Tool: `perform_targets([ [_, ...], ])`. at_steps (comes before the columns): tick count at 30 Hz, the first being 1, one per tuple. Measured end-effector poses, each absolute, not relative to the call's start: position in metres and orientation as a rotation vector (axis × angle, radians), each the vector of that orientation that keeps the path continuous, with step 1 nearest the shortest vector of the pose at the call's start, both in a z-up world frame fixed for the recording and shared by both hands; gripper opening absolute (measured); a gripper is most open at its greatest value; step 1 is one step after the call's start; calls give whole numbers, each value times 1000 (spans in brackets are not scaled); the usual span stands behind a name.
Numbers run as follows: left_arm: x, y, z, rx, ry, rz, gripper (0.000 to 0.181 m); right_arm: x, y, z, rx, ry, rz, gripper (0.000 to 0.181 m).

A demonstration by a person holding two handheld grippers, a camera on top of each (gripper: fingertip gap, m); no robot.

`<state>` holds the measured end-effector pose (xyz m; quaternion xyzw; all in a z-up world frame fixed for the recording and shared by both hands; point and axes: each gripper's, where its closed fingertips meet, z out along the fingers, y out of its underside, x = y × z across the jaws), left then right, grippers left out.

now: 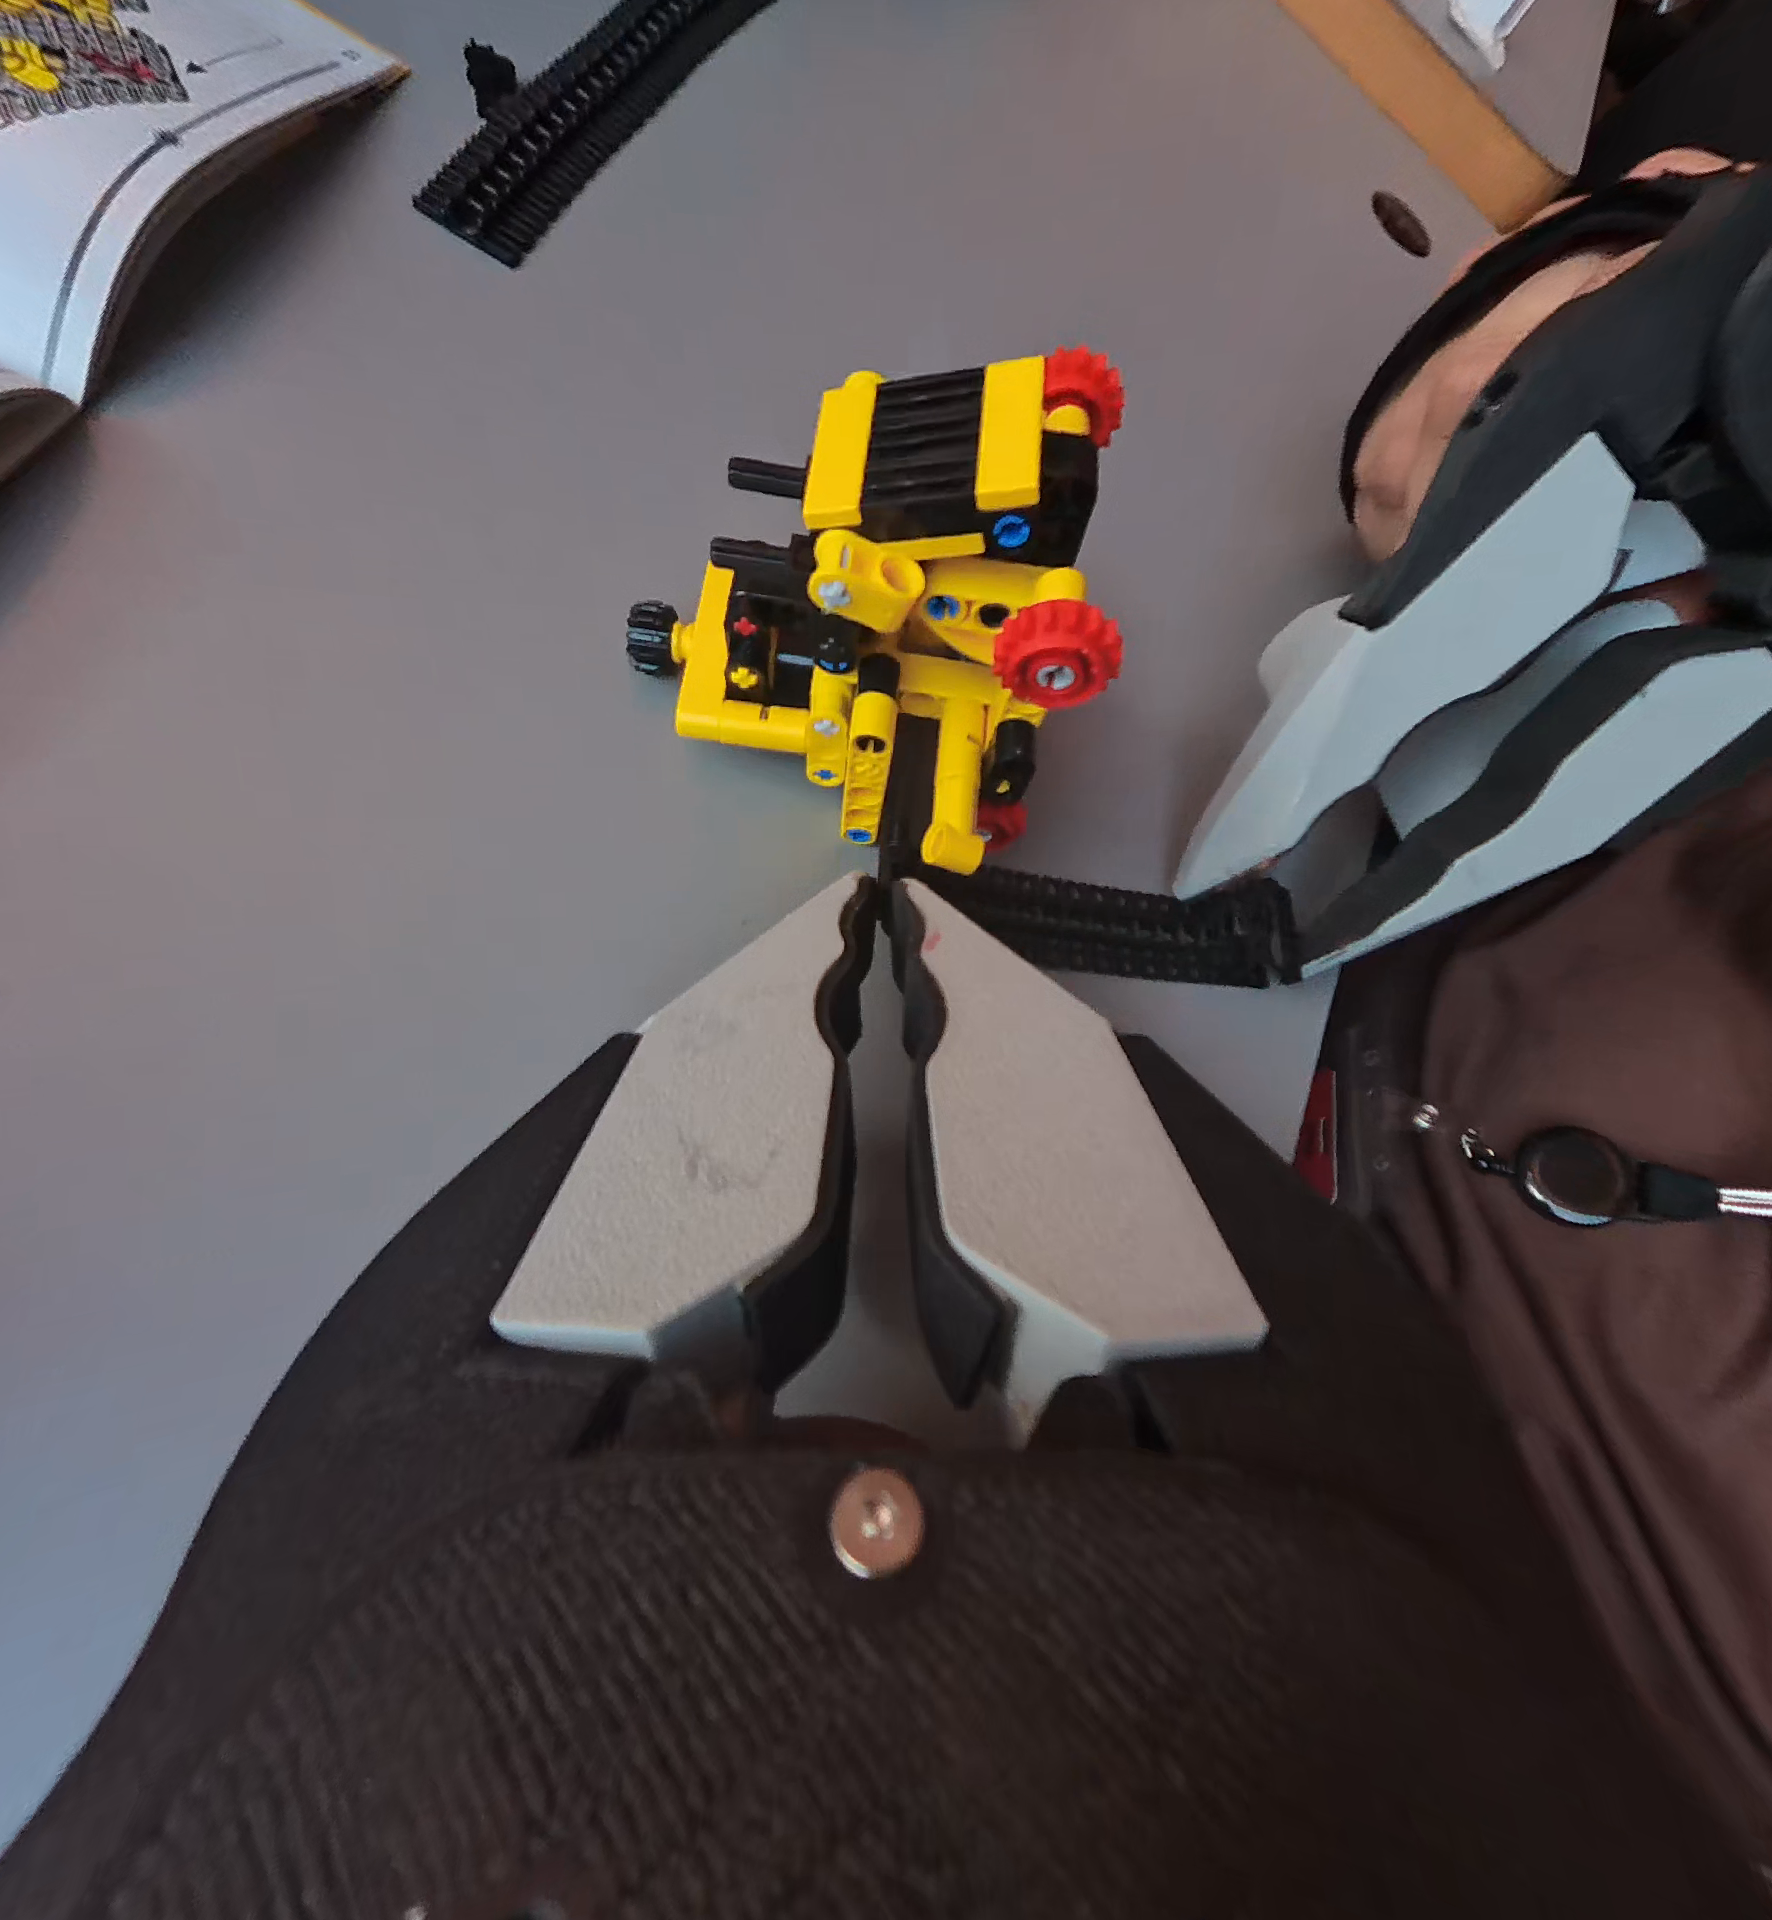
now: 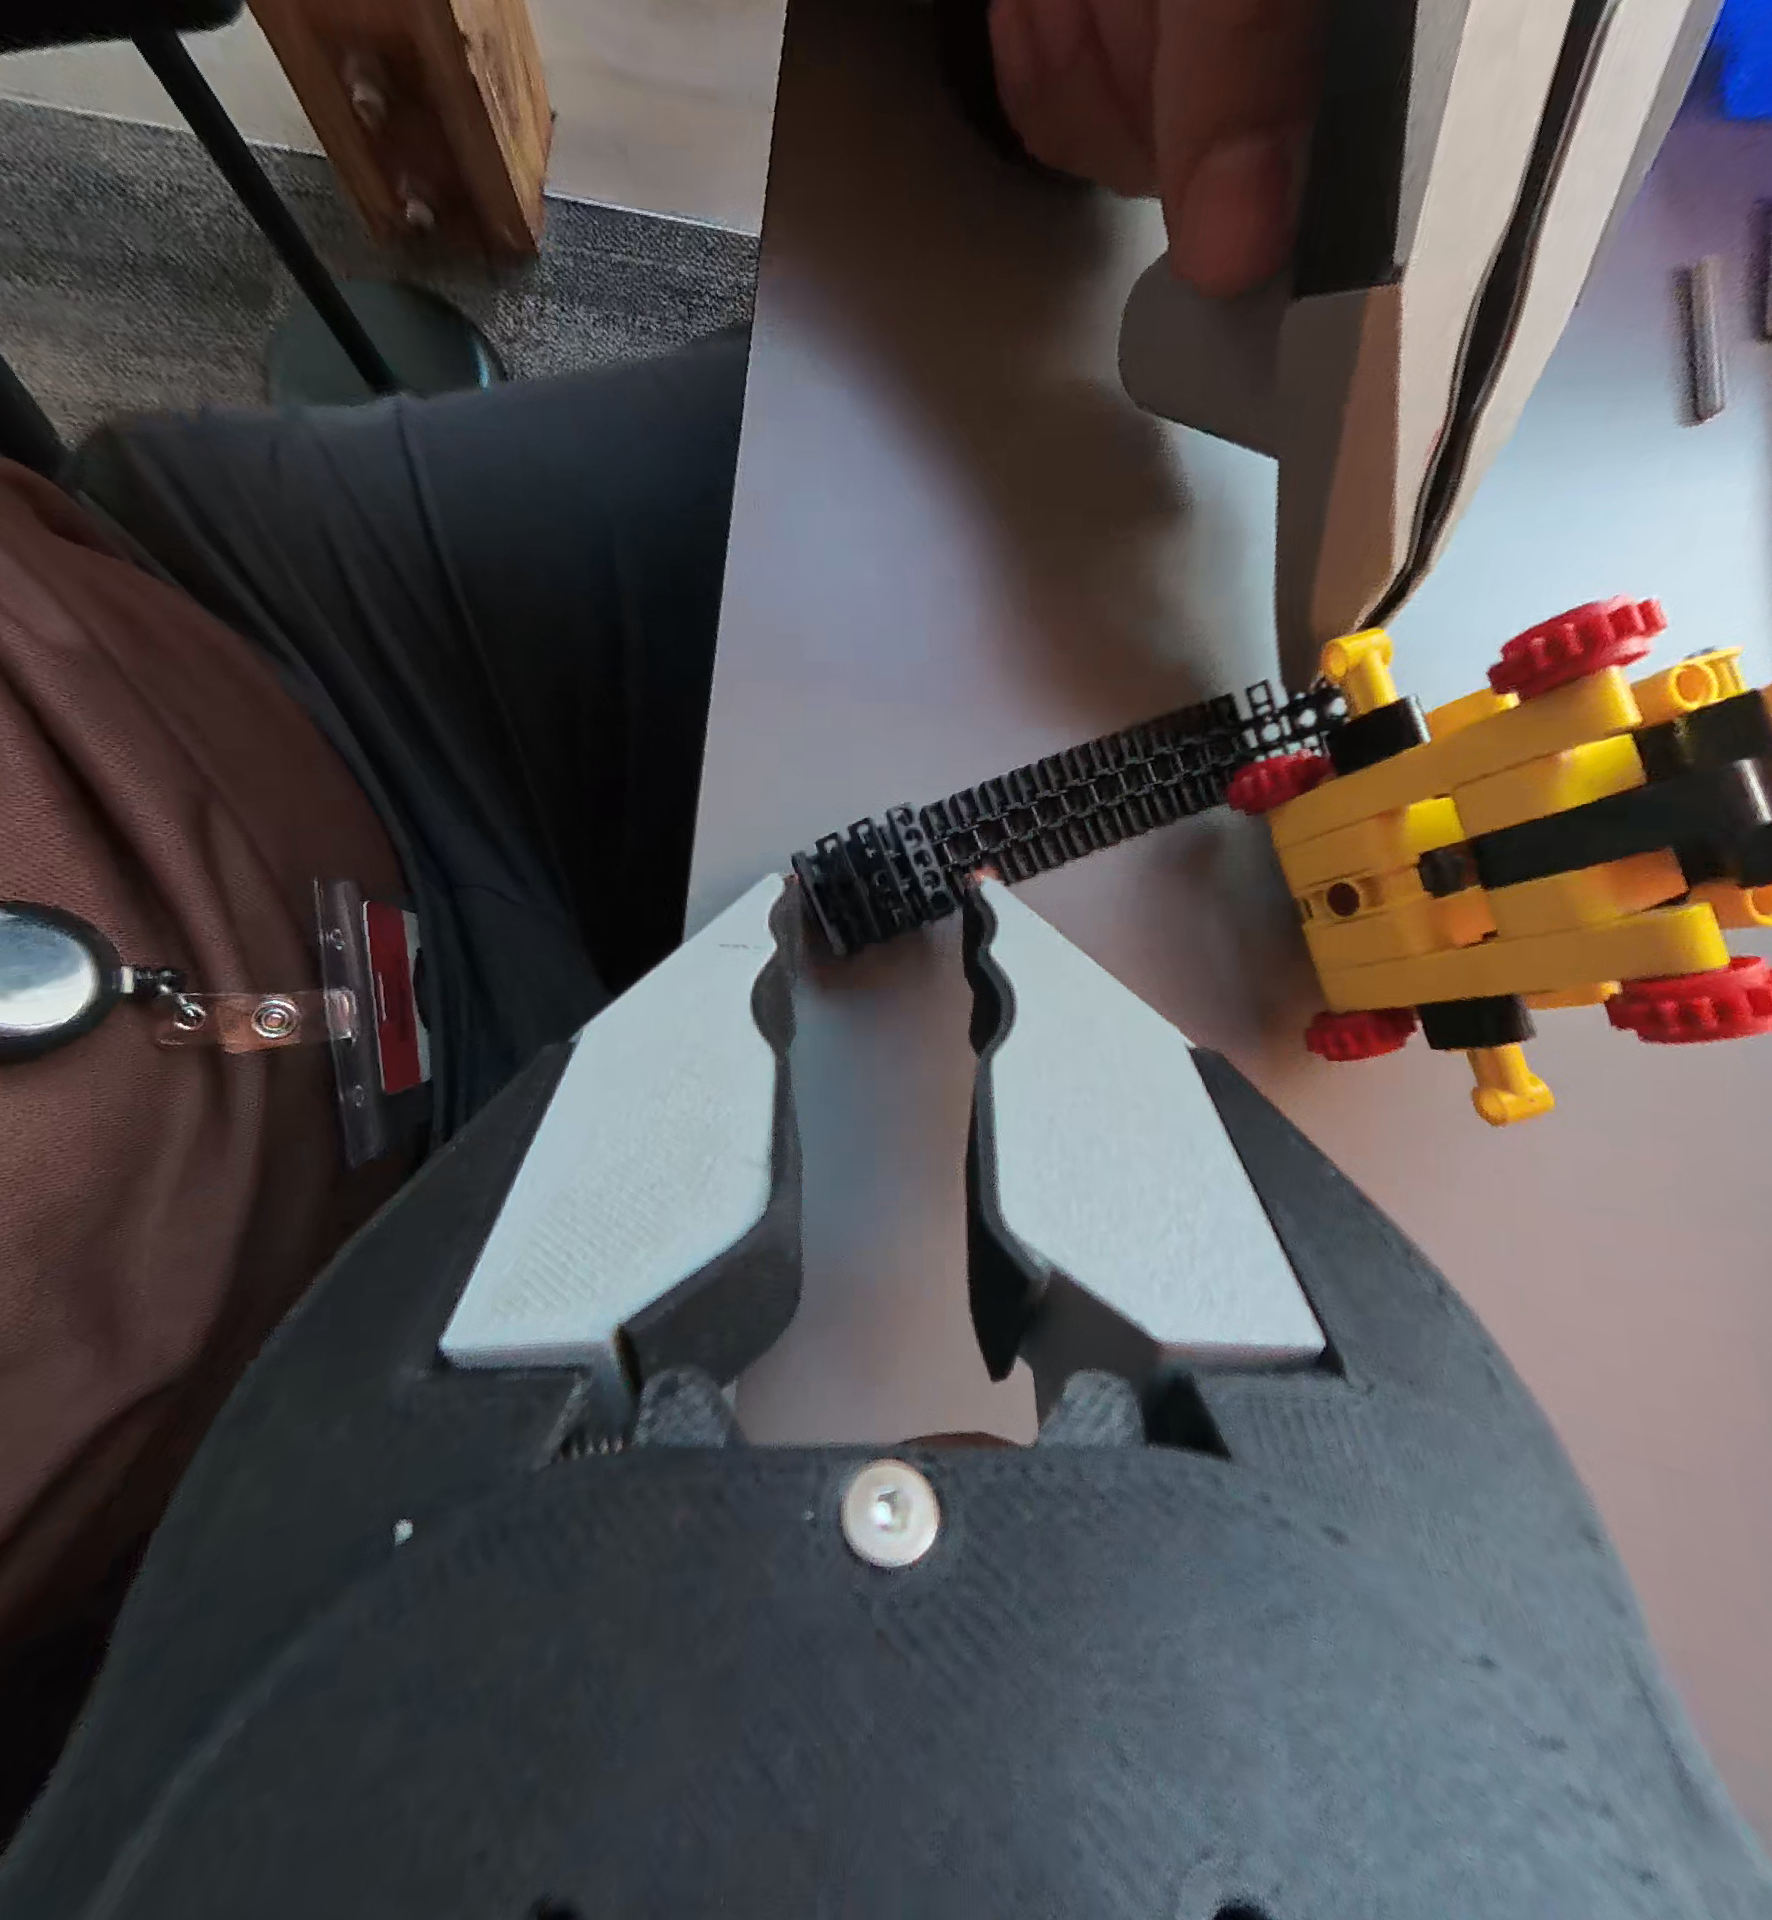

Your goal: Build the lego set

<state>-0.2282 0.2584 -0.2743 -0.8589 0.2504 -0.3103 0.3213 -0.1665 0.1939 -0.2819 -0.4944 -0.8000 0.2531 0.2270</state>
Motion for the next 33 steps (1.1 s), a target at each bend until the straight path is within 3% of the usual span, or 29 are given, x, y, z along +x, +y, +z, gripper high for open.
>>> perform_targets([
  [1, -229, 259, -274, -2255, 663, -808, 0, -166, 193, -281, -1365, -2202, 707, 28],
  [12, -234, 262, -254, -2128, 615, -929, 0, -177, 245, -200, -1310, -1928, 918, 42],
  [17, -233, 264, -252, -2119, 604, -980, 0, -184, 234, -177, -1154, -1887, 1101, 40],
  [23, -234, 271, -247, -2095, 559, -1078, 0, -188, 197, -234, -1228, -2101, 1039, 46],
  [33, -223, 273, -248, -2092, 619, -1048, 0, -189, 200, -283, -1211, -2252, 793, 29],
])
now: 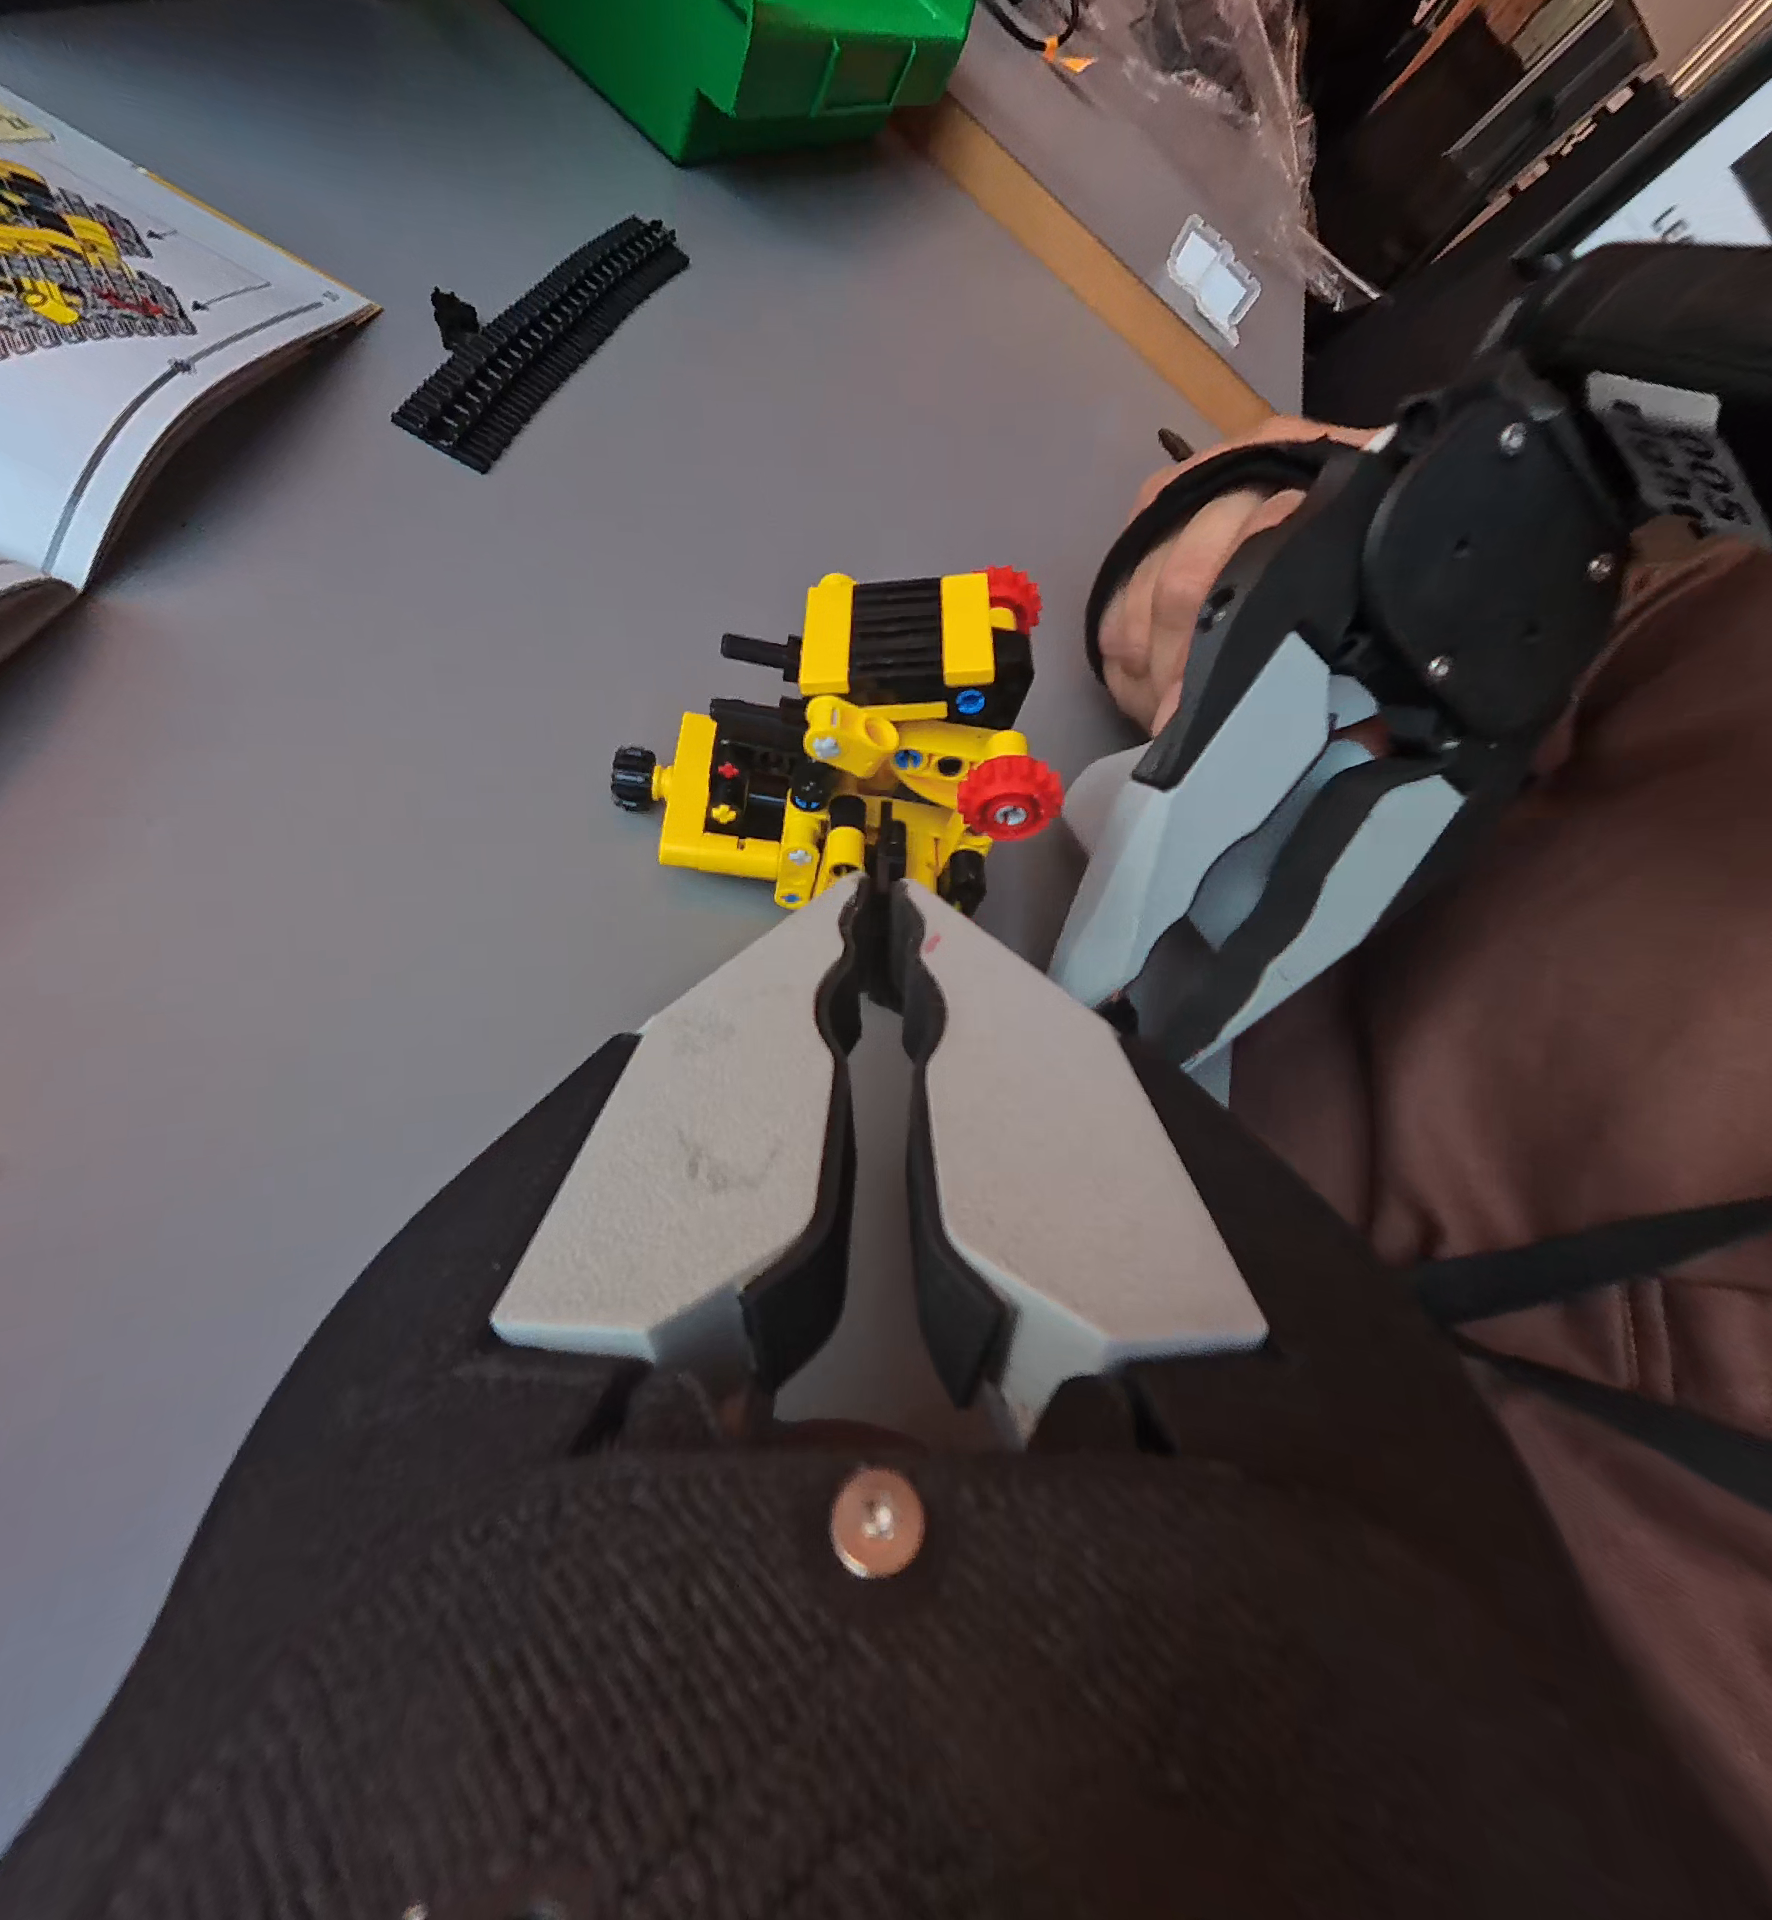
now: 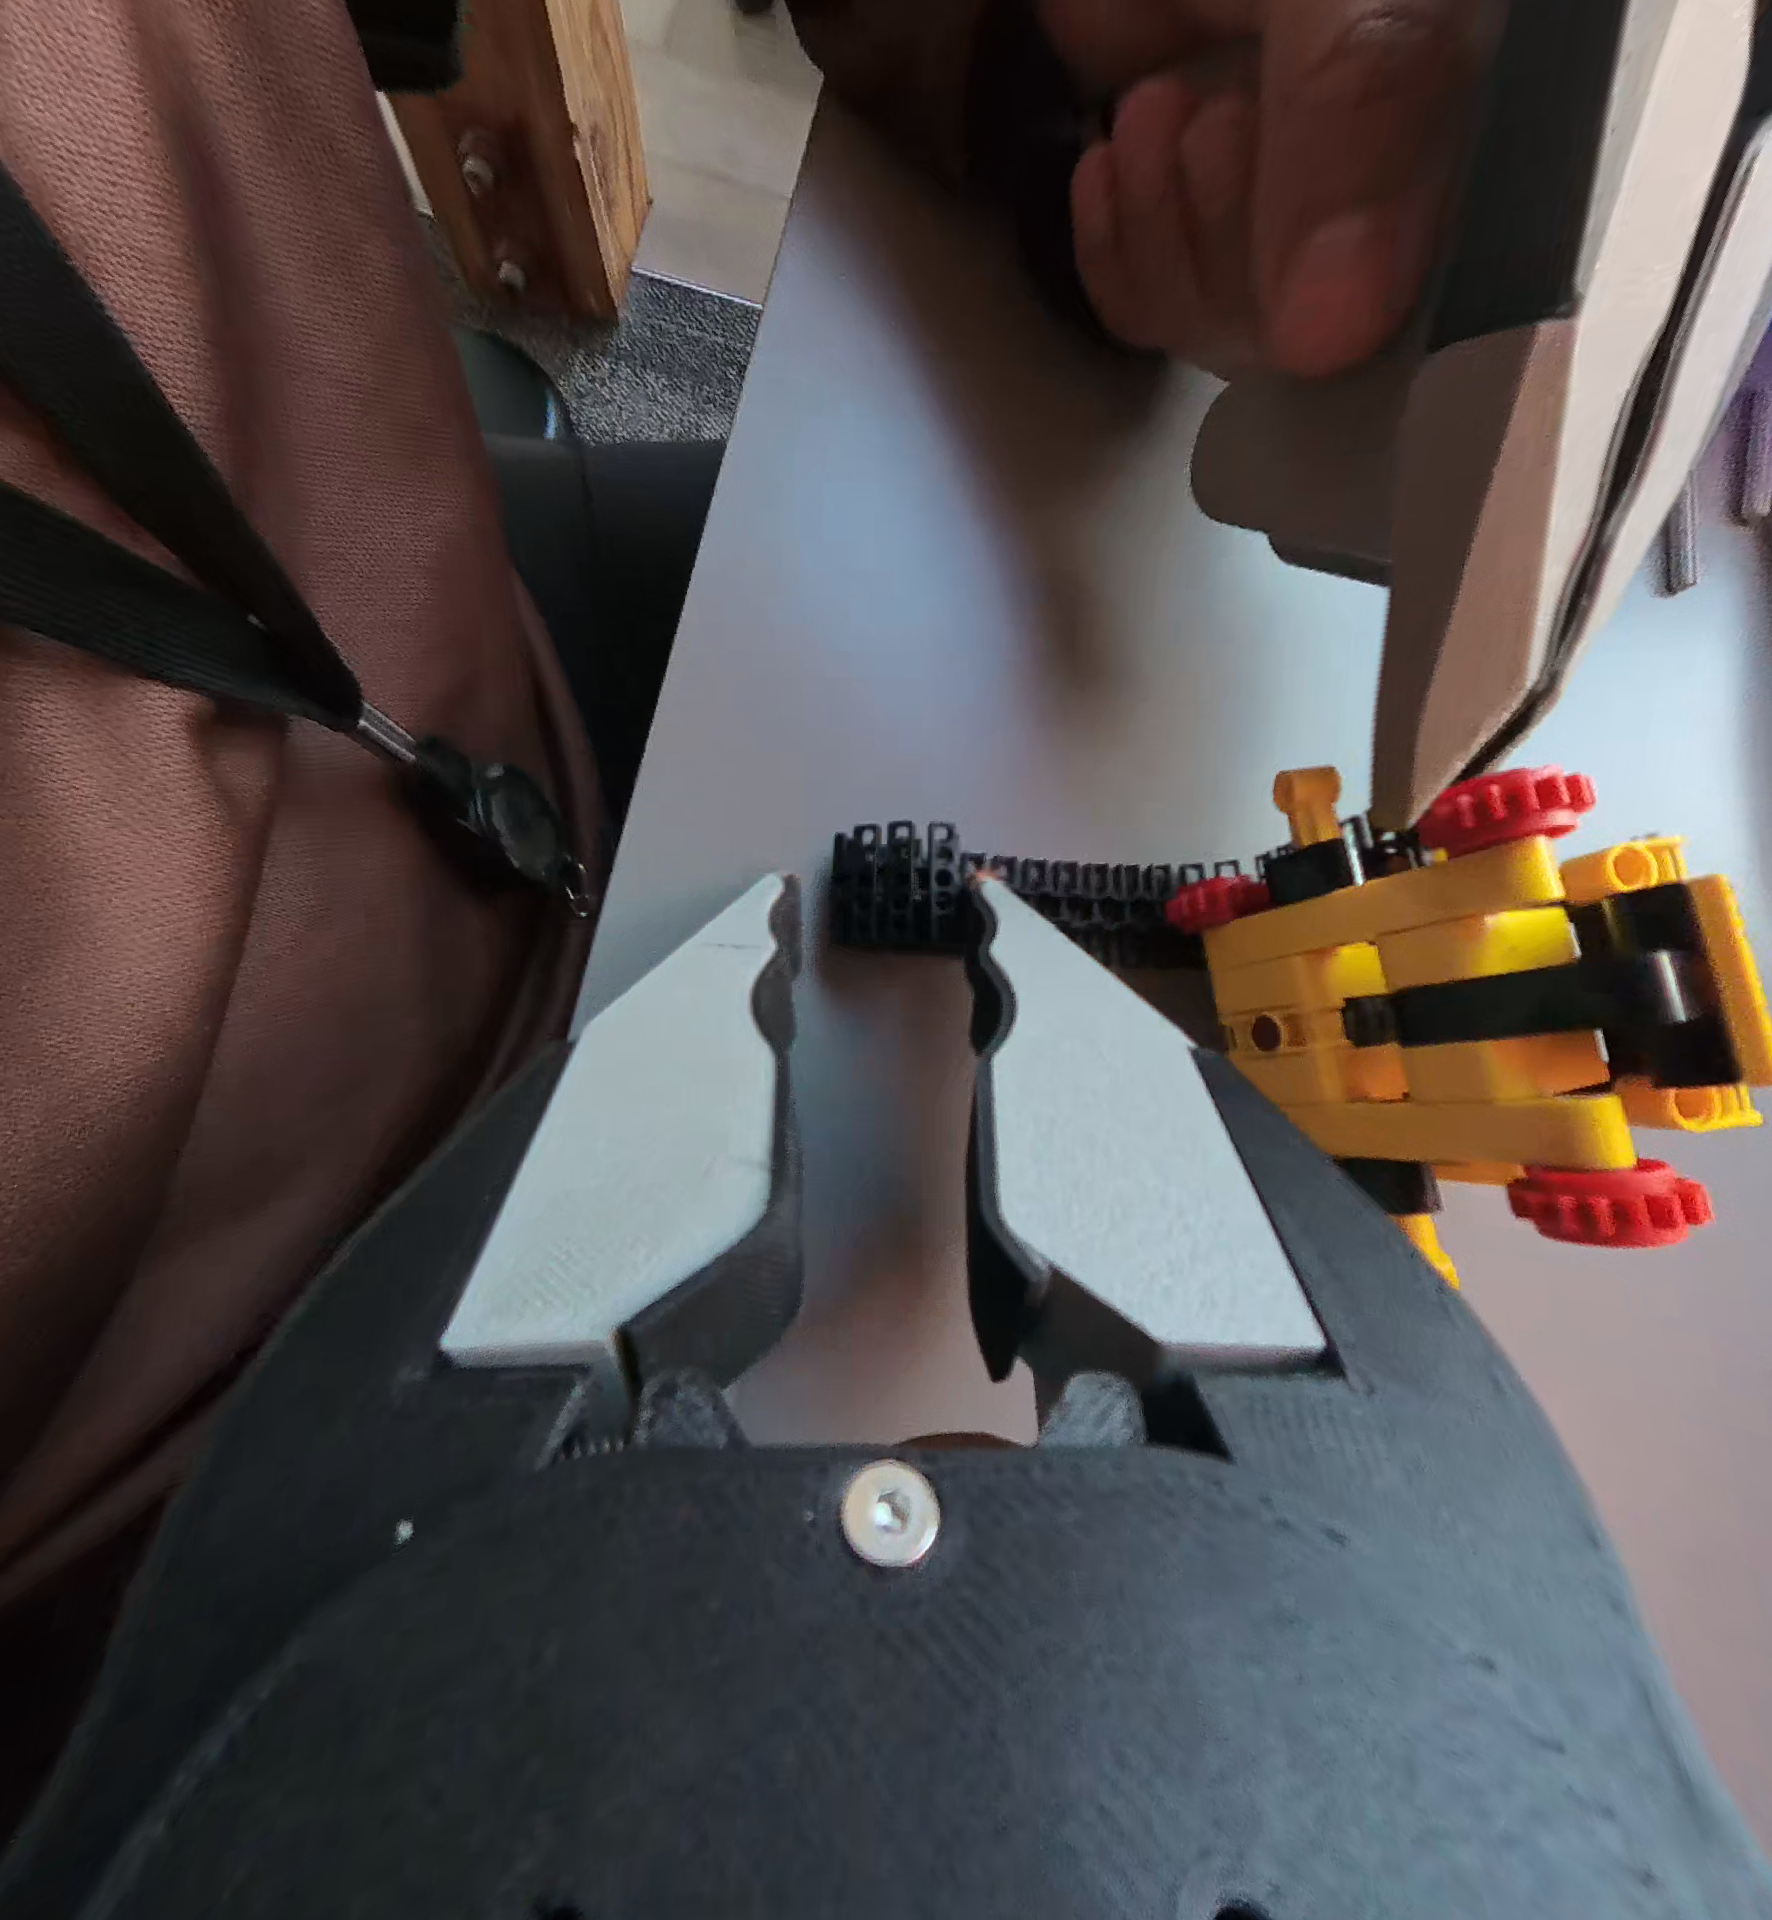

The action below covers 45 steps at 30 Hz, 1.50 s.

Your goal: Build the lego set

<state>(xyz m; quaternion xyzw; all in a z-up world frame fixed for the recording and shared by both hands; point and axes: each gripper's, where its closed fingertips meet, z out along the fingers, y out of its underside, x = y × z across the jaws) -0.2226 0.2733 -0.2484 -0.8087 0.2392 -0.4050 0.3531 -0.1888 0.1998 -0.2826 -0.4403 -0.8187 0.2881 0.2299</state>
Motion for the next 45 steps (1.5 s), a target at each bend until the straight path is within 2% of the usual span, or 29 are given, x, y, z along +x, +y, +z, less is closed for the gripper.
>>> perform_targets([
  [1, -222, 274, -247, -2082, 613, -1053, 0, -189, 200, -283, -1206, -2251, 795, 23],
  [10, -223, 275, -241, -2041, 614, -1024, 0, -178, 208, -281, -1227, -2178, 815, 15],
  [34, -225, 285, -227, -1911, 656, -860, 0, -182, 243, -255, -1216, -1963, 826, 12],
  [45, -225, 286, -226, -1896, 655, -817, 0, -178, 249, -266, -1258, -1980, 853, 13],
])
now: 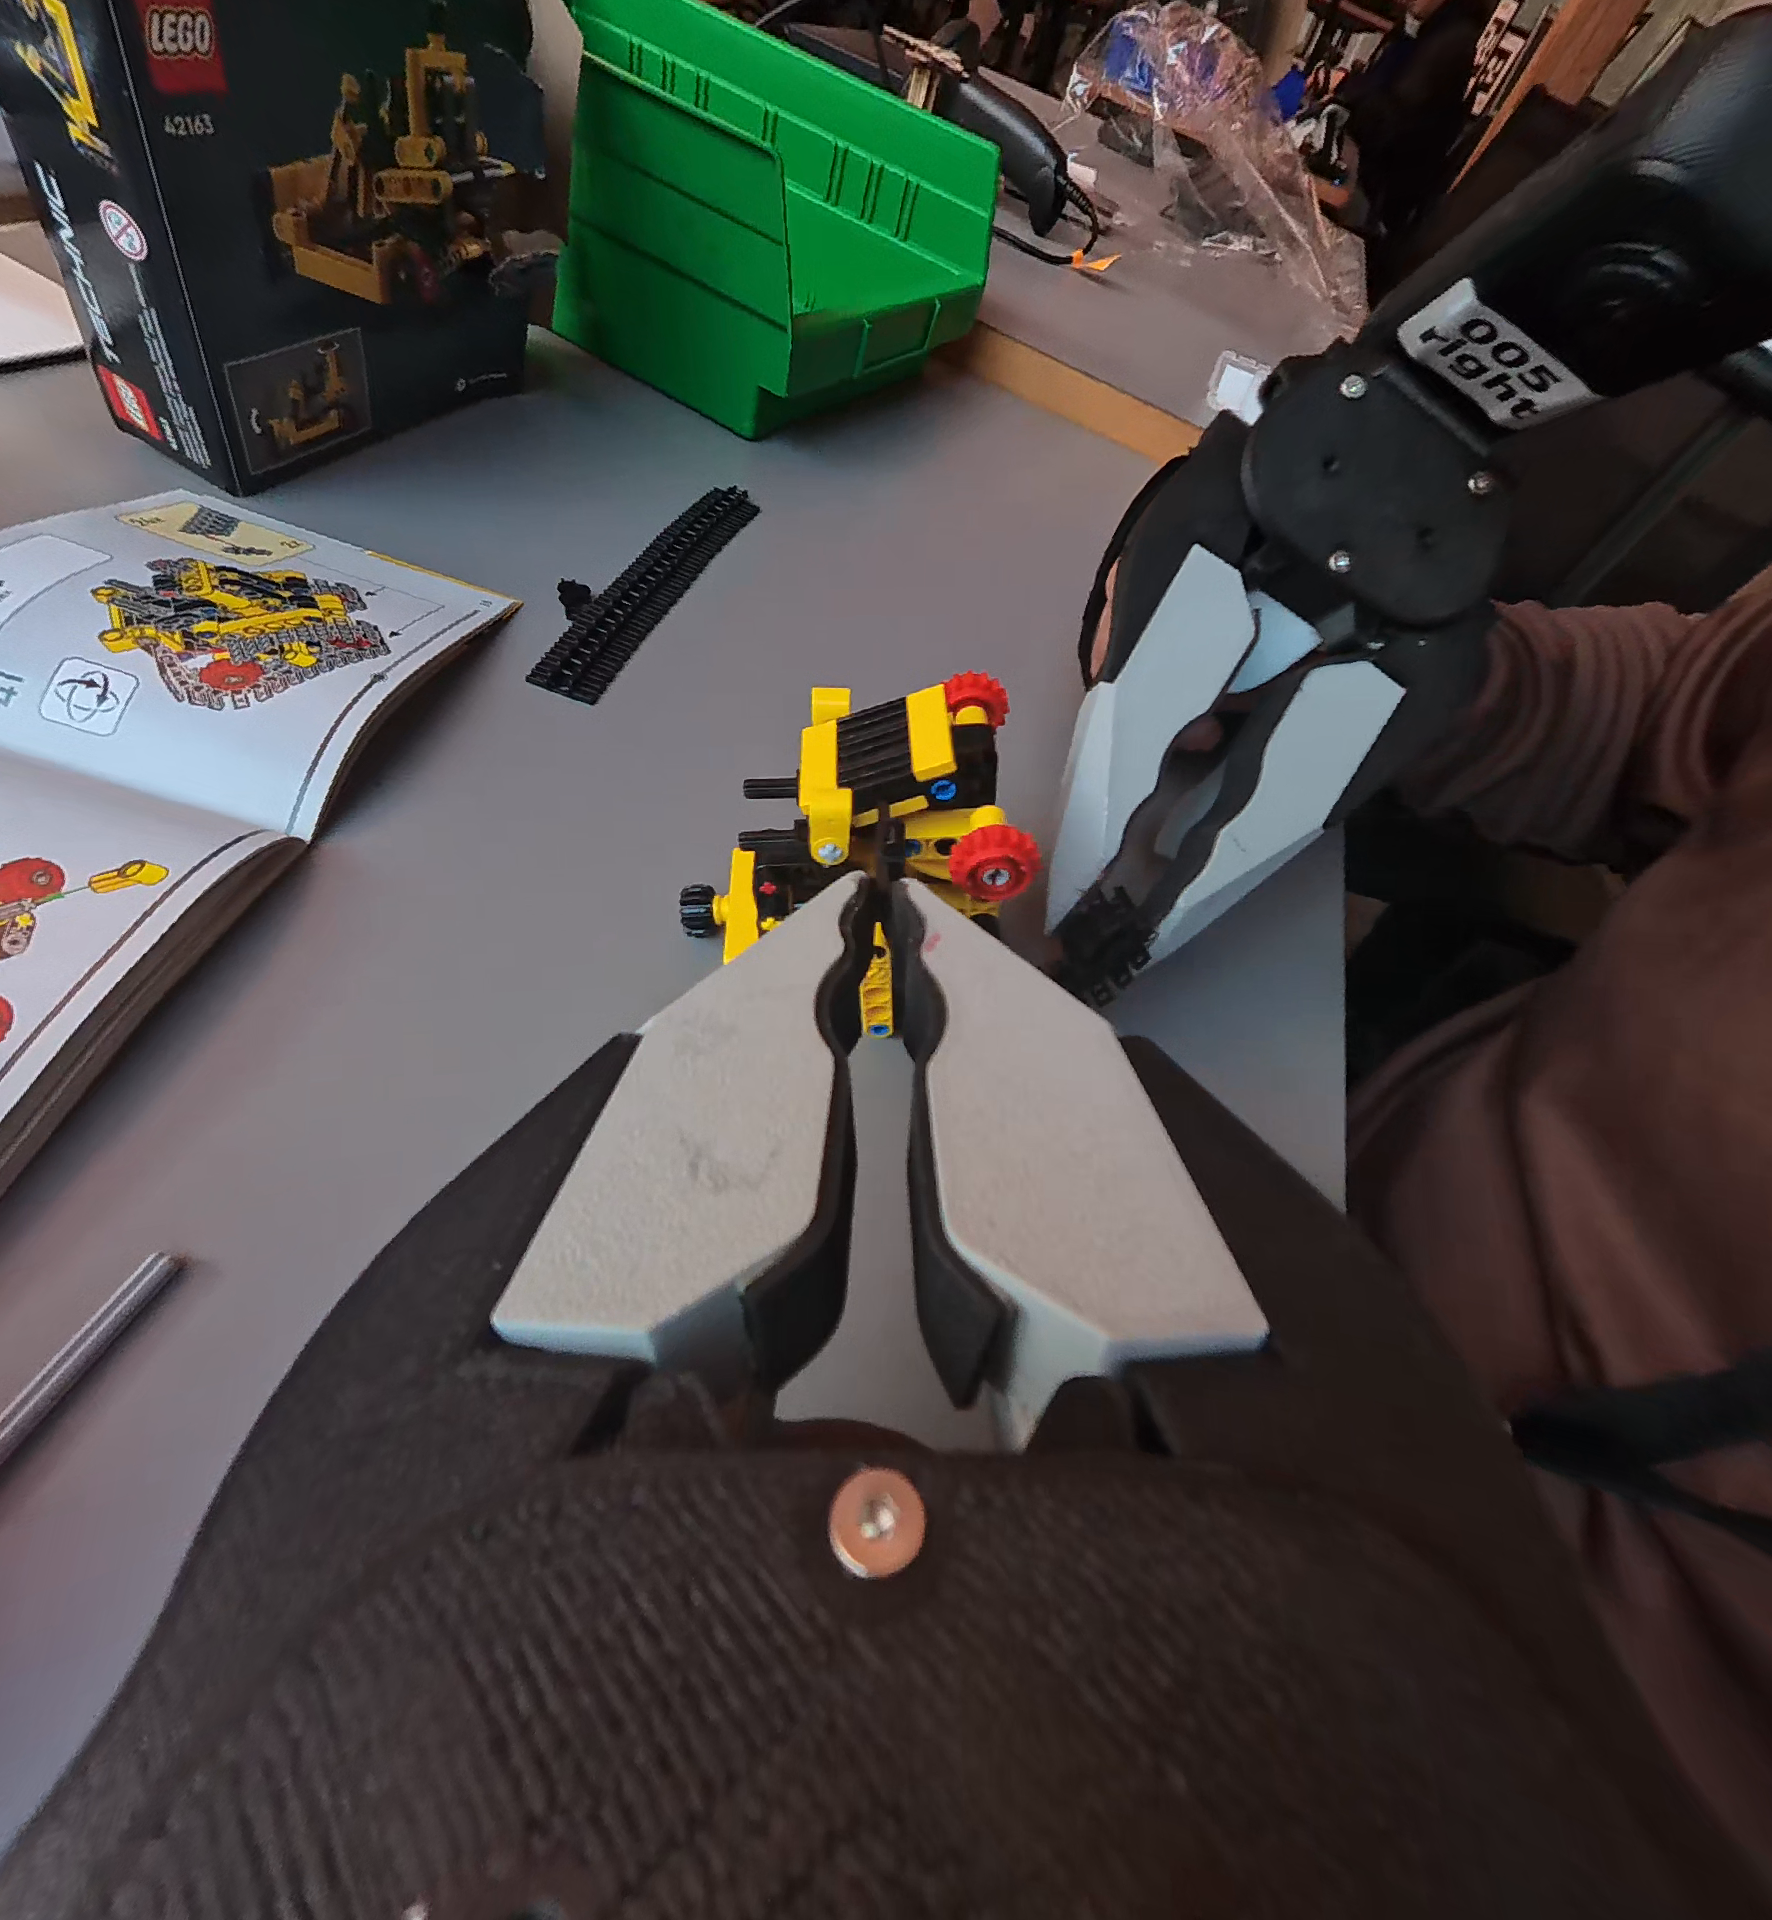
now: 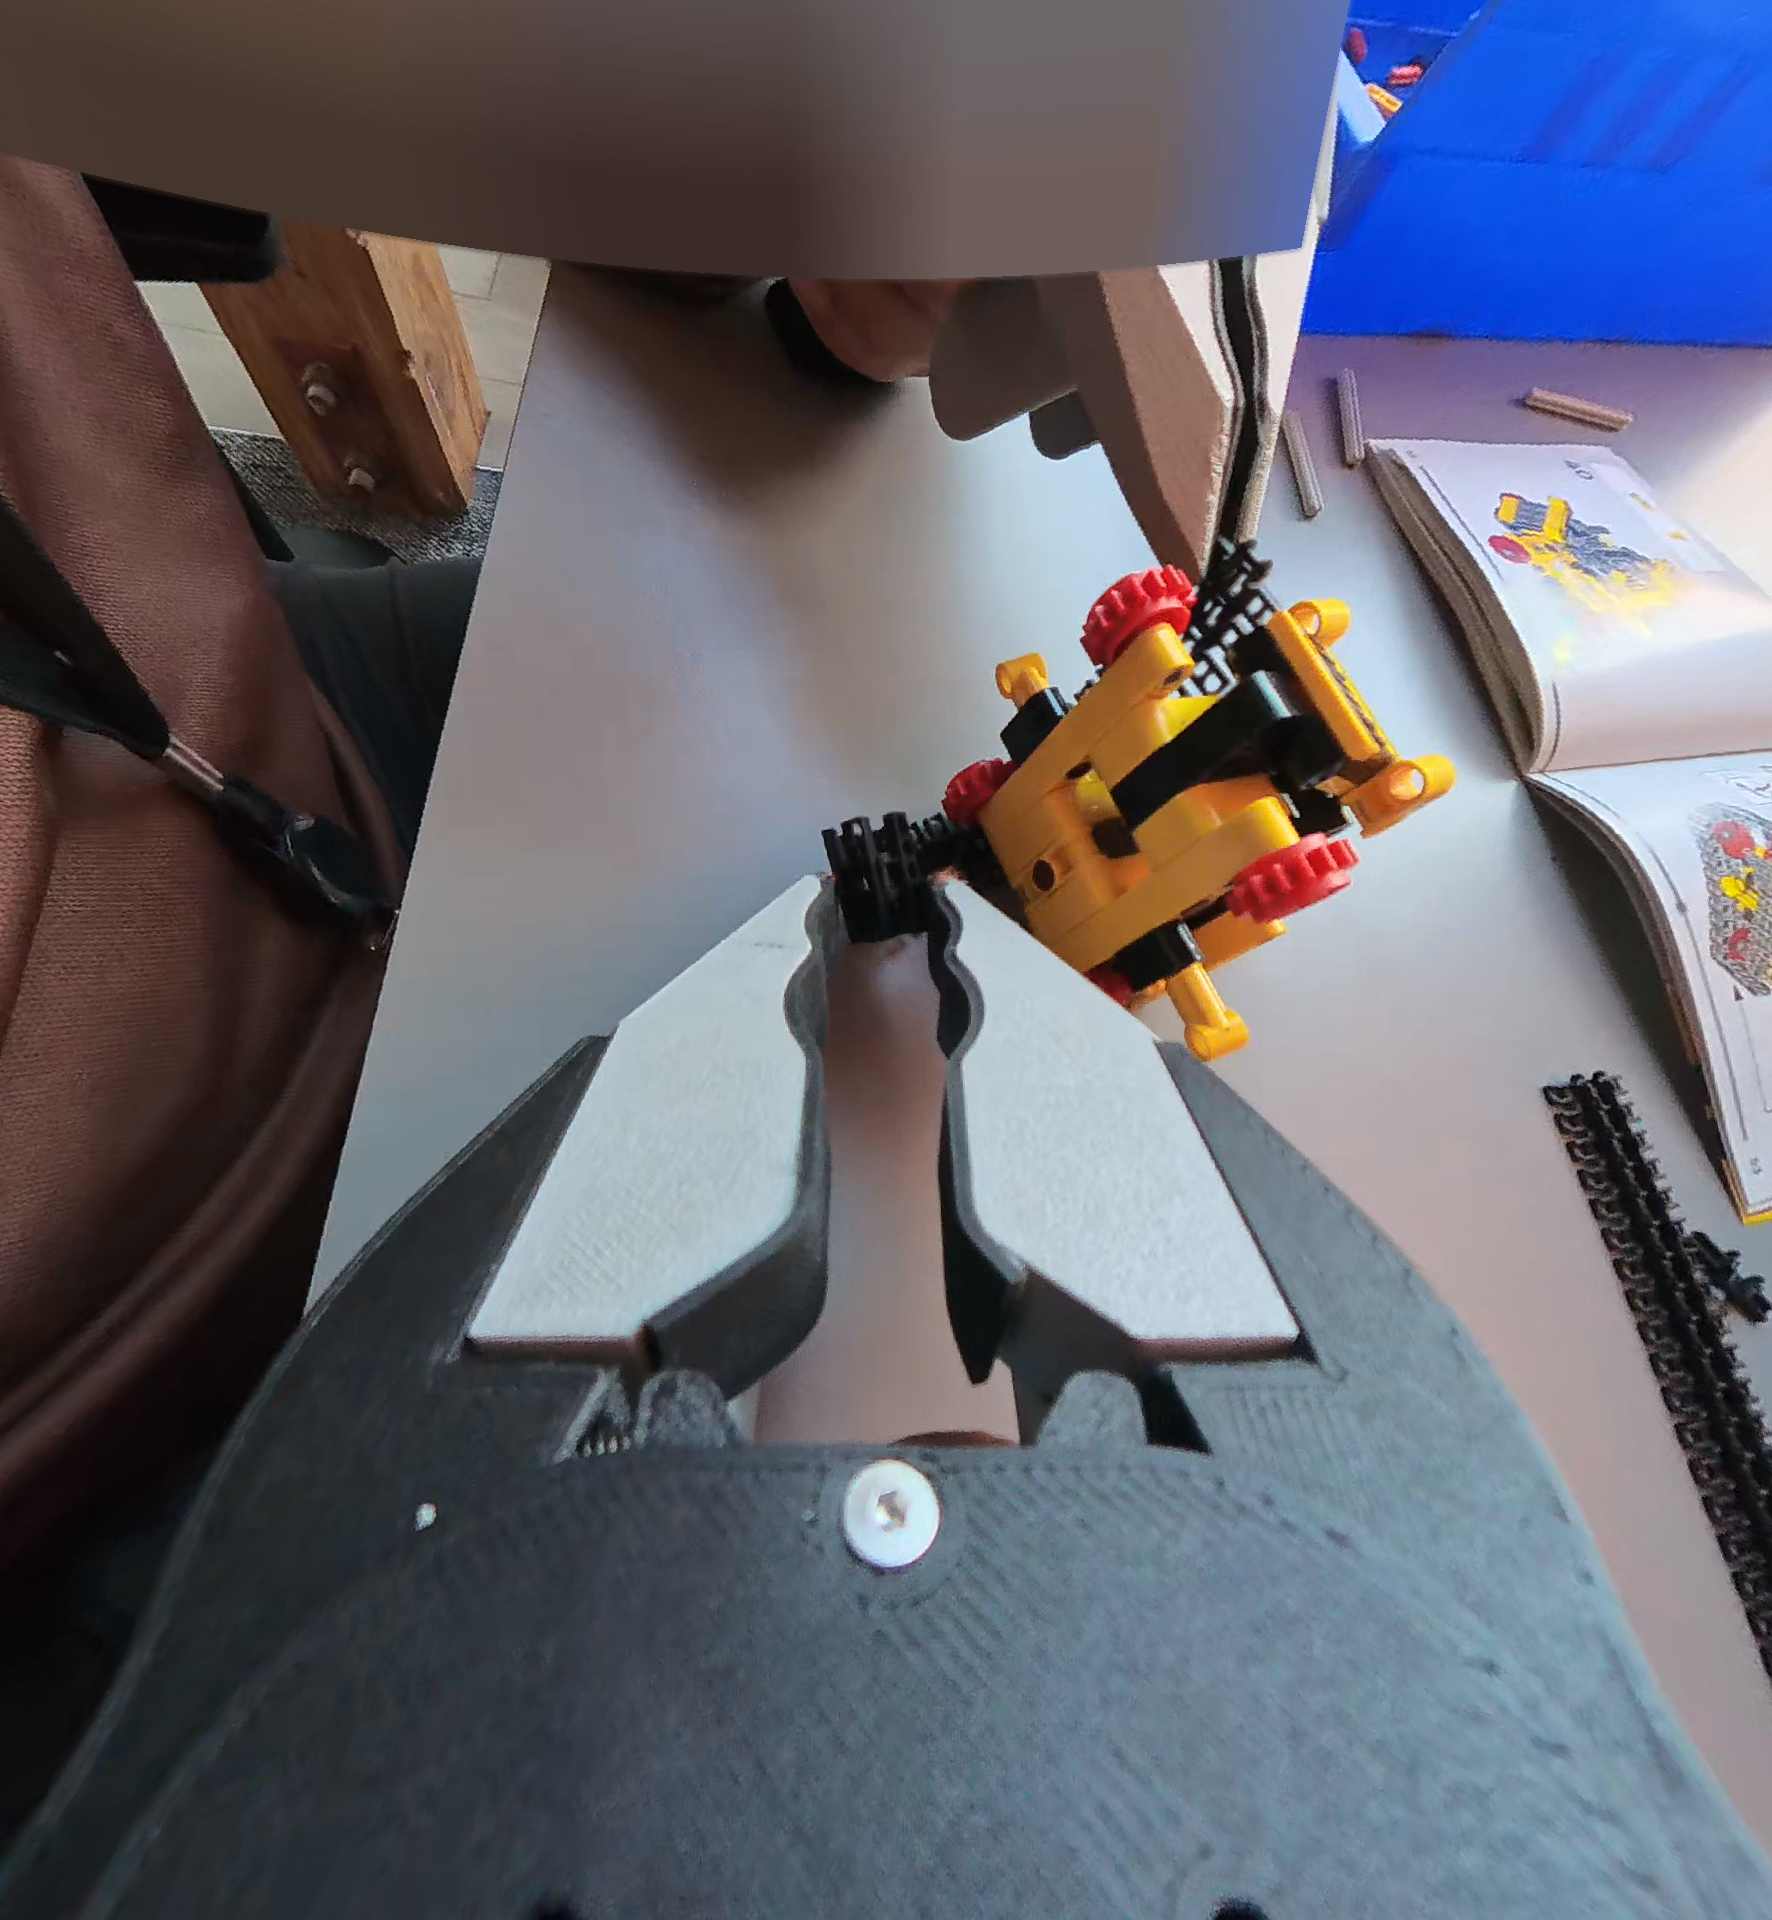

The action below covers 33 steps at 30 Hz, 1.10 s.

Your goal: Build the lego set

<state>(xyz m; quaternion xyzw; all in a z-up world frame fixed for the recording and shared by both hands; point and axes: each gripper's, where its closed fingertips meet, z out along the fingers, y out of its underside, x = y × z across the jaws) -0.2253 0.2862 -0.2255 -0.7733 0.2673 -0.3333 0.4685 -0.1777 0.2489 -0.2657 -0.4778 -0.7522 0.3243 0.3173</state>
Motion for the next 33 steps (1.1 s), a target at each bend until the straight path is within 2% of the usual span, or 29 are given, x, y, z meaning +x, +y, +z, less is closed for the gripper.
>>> perform_targets([
  [17, -219, 278, -219, -1839, 714, -866, 0, -173, 245, -280, -1155, -2094, 720, 22],
  [21, -217, 278, -219, -1838, 717, -891, 0, -171, 237, -279, -1159, -2156, 834, 38],
  [29, -211, 273, -220, -1822, 784, -856, 0, -170, 216, -276, -1163, -2240, 1050, 24],
  [33, -209, 273, -221, -1822, 799, -842, 0, -175, 217, -282, -1221, -2242, 1014, 26],
])
